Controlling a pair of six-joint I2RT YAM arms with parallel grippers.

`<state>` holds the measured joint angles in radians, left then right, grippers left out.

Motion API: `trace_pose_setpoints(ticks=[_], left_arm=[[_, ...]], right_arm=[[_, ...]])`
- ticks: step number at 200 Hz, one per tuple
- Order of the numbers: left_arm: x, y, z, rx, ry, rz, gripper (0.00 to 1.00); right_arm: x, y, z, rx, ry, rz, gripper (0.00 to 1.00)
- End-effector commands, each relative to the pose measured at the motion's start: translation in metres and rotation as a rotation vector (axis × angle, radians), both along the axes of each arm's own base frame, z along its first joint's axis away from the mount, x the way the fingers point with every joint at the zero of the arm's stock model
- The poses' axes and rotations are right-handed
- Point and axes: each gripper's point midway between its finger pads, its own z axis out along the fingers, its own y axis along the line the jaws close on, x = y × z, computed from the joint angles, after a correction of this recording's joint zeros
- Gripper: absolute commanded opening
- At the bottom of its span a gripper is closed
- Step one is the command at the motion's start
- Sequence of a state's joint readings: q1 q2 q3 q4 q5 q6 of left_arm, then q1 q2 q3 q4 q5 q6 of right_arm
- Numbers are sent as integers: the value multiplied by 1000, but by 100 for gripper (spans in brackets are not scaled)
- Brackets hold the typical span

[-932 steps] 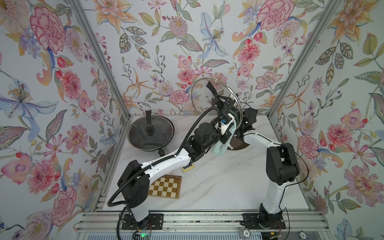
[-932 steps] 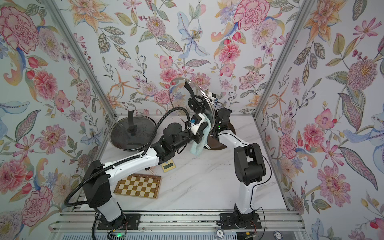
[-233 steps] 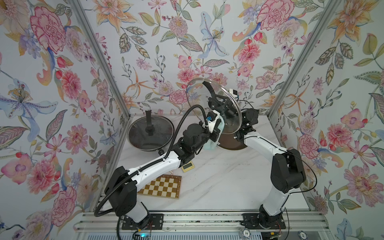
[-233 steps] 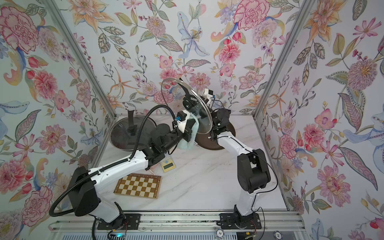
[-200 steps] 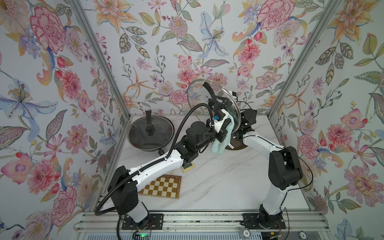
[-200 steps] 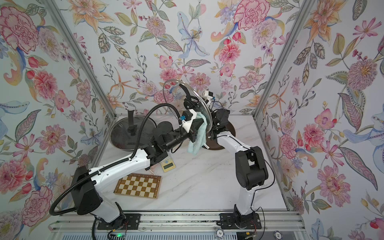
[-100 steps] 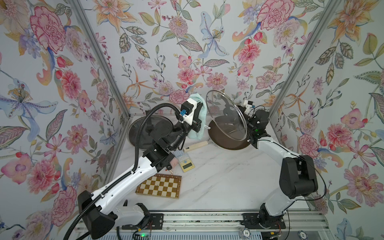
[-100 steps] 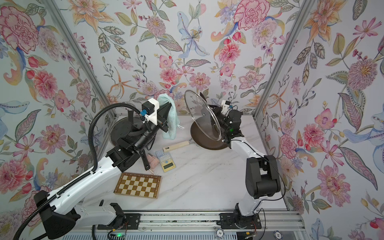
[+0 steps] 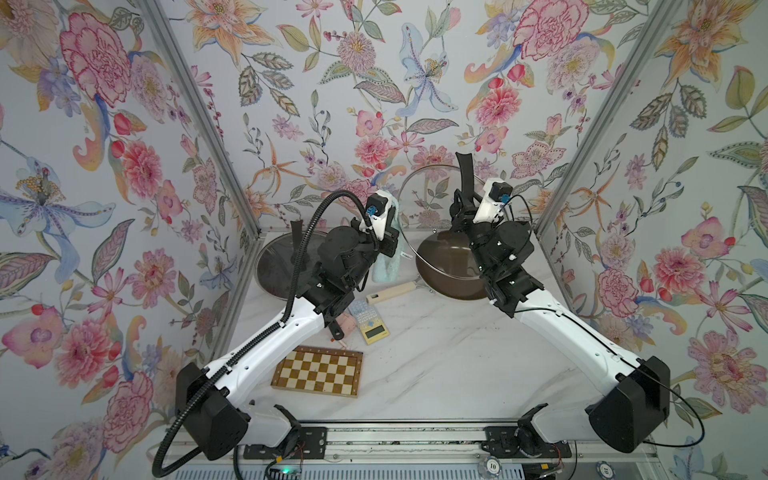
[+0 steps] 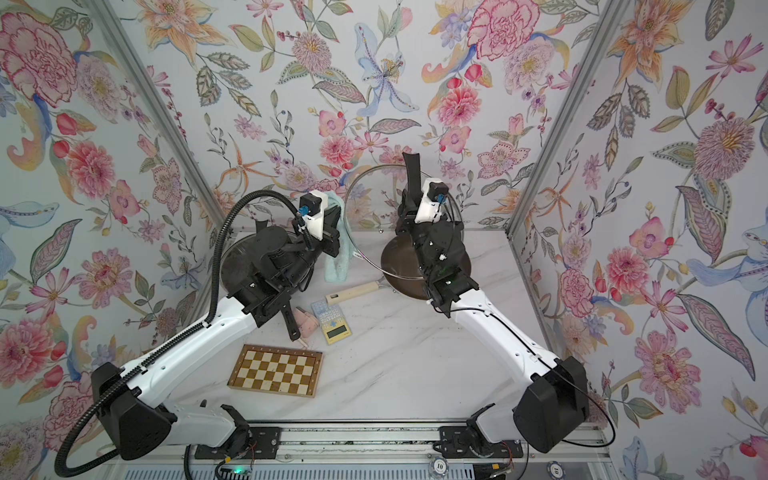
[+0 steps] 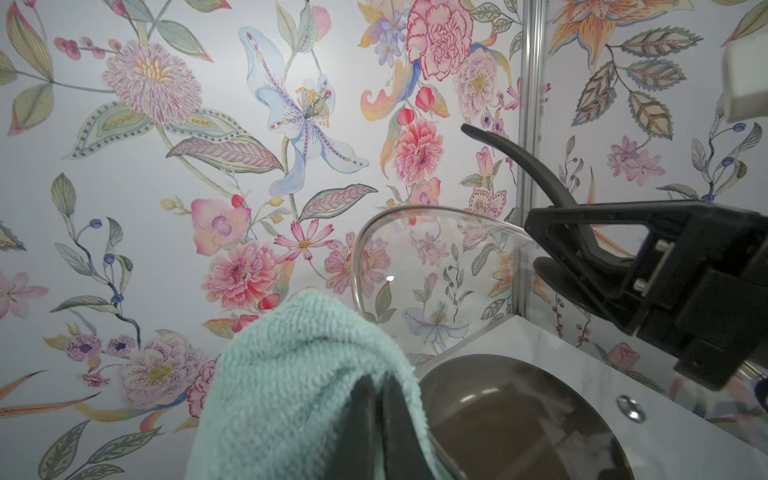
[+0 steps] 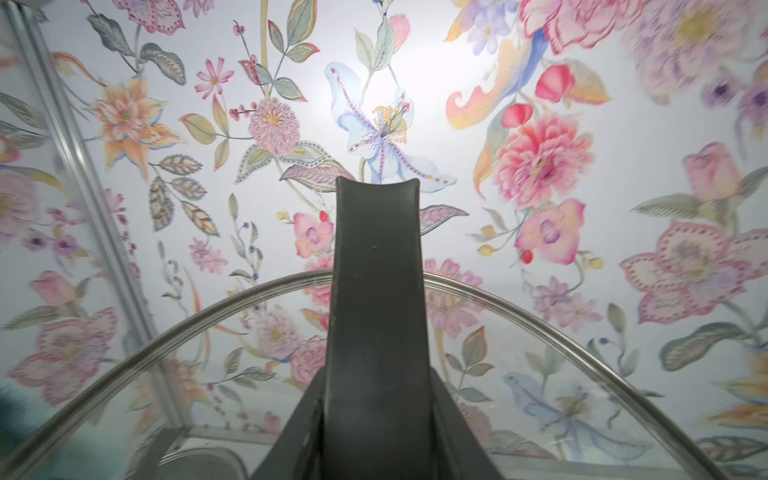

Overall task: Wipe the pot lid with a cloth
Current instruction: Wipe the pot lid.

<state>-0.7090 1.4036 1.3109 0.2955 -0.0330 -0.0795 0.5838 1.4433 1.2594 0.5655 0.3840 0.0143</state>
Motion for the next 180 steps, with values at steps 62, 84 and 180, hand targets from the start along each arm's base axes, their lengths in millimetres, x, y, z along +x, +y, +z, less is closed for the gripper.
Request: trace_pose_setpoints(ticks=[62,84,180], left_arm=[[-17,-25,-15,63,50,-68,0],[-18,-39,-33,35,109,-135,0],[-17,-84,-48,-93,201,-346,0]], right_arm=[[-7,-28,58,108,-273,-431,0],[-7,-33,59,226,-273,-411,0],[-6,-46,17,532,-35,-339,0]])
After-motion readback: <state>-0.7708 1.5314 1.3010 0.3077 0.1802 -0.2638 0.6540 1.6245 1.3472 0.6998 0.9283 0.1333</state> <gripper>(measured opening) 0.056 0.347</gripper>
